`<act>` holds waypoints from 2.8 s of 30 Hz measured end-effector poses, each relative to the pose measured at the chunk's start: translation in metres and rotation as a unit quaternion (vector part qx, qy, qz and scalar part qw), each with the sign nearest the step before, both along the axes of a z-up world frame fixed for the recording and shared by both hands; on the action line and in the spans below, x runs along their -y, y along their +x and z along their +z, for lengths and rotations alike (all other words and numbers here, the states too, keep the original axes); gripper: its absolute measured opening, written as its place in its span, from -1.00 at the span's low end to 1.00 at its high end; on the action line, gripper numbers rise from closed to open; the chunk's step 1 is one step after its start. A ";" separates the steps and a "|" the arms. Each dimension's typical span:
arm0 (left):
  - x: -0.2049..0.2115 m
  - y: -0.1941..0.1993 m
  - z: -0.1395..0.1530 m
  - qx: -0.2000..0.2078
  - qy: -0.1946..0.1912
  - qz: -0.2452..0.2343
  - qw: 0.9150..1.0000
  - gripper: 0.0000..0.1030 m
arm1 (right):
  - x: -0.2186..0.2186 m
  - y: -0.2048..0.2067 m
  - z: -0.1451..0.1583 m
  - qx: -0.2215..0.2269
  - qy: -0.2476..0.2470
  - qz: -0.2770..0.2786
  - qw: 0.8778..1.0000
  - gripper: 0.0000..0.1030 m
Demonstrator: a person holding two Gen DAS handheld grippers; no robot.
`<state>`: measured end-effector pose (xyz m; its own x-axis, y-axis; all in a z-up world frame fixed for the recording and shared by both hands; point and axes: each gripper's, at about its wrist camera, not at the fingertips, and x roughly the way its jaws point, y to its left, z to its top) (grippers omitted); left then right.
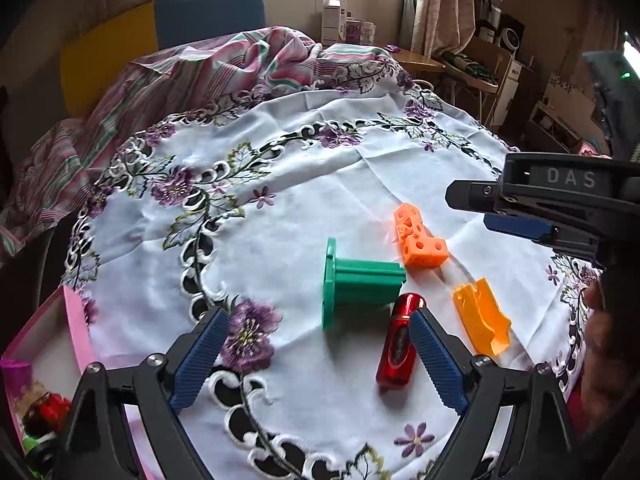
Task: Organize rigid objects
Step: 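Grasp the green spool with the left tool and lift it, then carry the green spool over the tray while the right tool moves to the red cylinder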
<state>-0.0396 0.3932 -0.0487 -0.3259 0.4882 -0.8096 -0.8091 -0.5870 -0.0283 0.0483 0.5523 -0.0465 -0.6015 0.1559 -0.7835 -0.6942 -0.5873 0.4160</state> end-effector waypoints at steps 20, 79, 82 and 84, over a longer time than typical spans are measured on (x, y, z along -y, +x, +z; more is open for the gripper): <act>-0.012 -0.026 -0.035 0.067 0.007 0.012 0.998 0.13 | -0.004 -0.004 -0.009 0.007 -0.018 0.008 1.000 -0.04; 0.321 0.003 0.023 -0.030 0.039 0.302 0.952 0.13 | 0.133 -0.066 -0.065 0.195 0.156 0.311 0.917 -0.50; 0.326 0.004 0.020 -0.028 0.037 0.306 0.951 0.13 | 0.134 -0.065 -0.064 0.194 0.154 0.310 0.918 -0.50; 0.328 0.004 0.019 -0.025 0.036 0.307 0.951 0.13 | 0.137 -0.066 -0.064 0.195 0.160 0.312 0.916 -0.50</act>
